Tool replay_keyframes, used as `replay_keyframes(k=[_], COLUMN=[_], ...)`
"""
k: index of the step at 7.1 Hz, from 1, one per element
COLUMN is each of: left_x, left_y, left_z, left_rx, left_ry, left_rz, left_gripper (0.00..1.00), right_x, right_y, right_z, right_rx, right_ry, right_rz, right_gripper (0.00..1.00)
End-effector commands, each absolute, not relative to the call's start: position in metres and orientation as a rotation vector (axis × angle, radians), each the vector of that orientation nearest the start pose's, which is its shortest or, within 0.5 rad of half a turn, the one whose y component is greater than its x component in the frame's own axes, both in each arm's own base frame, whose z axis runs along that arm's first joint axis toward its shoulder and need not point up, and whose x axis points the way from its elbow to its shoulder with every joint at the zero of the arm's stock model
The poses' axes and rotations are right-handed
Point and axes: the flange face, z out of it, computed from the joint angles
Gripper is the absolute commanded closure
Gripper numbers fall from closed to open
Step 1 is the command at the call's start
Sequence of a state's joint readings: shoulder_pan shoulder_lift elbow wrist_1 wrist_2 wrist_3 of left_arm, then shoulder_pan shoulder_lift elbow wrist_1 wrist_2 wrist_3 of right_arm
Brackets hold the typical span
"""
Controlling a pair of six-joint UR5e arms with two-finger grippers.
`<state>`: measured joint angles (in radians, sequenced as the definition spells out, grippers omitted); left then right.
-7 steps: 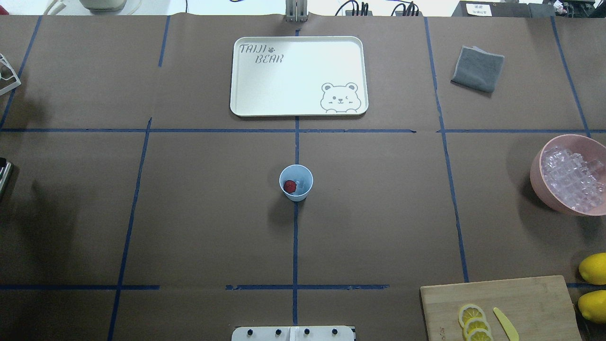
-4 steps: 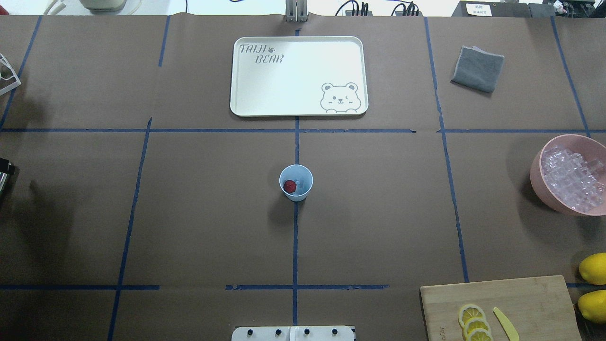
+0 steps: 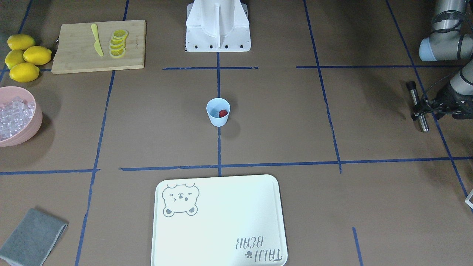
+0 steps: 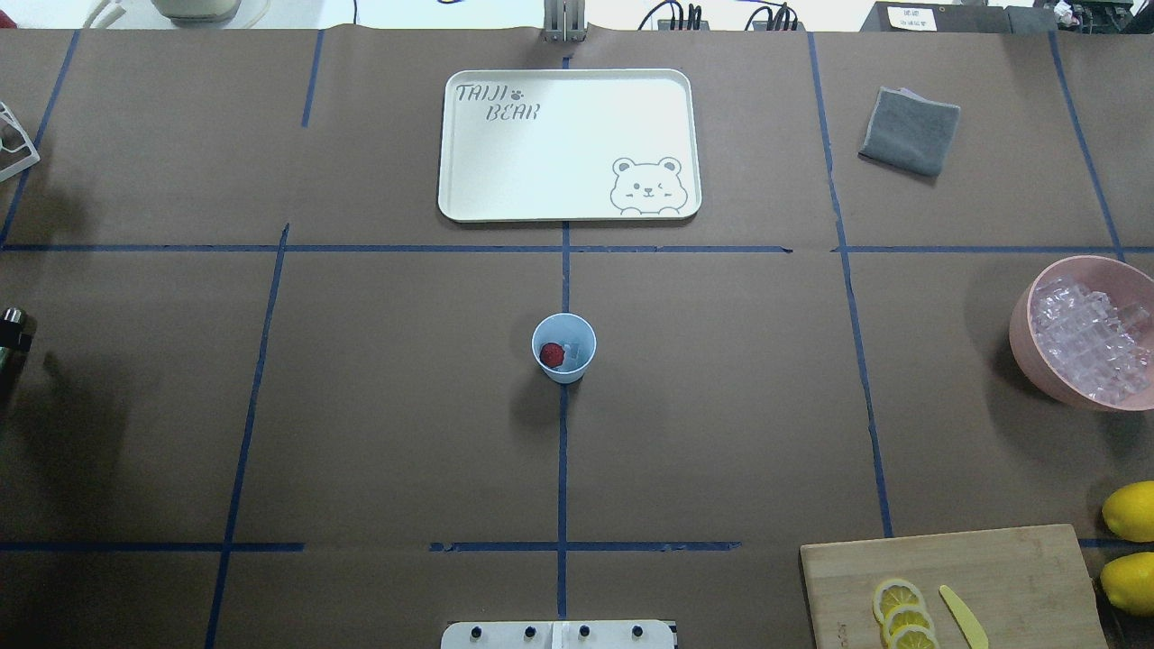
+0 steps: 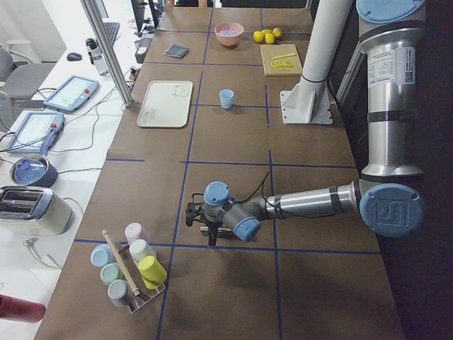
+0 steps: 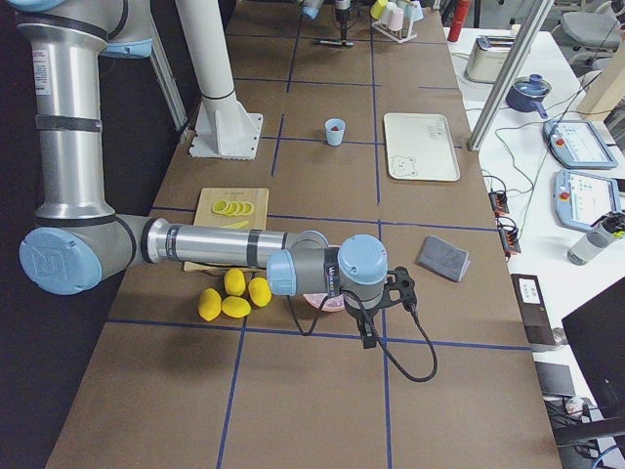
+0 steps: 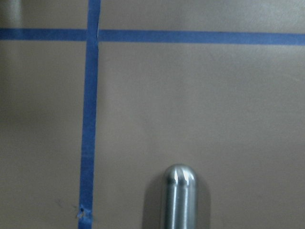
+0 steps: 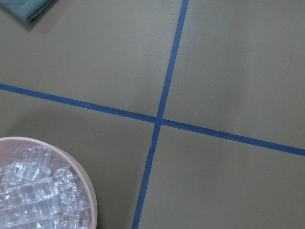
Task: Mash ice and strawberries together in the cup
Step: 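Grasp the steel pestle rod upright with the left gripper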
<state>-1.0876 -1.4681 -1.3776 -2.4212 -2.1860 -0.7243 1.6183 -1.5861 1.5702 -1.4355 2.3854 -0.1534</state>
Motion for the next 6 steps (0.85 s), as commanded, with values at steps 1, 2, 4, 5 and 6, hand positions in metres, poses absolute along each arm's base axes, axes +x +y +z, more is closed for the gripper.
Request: replay_keyframes(k=[1, 2, 4, 5, 6], left_x=[0.1545, 0.1586, 0.1590, 0.1583, 0.1575], left_y=[-0.4380, -0.4368, -0.4373, -0.4375, -0.4378], left_z=[0.7171, 0.7164, 0.7141, 0.7115, 0.7115], left_rx=[0.092, 0.090, 0.096, 0.103, 0.105], left_ry=[0.797, 0.798, 0.800, 0.803, 0.801], left_rz=[-0.039, -0.029, -0.023, -0.019, -0.020], left_gripper=[0.00, 0.00, 0.12, 0.28, 0.49], right_x=[0.0842, 0.0842, 0.0843, 0.0842, 0.0842], right_y=[-0.4892, -0.4893, -0.4893, -0.4892, -0.4893], right_z=[0.6502, 0.6500, 0.6501, 0.6502, 0.6494], right_rx=[0.193, 0.194, 0.194, 0.193, 0.194], right_ry=[-0.799, -0.799, -0.797, -0.799, -0.799], right_rz=[-0.148, -0.149, -0.148, -0.148, -0.149], right_gripper=[0.01, 0.01, 0.01, 0.01, 0.01])
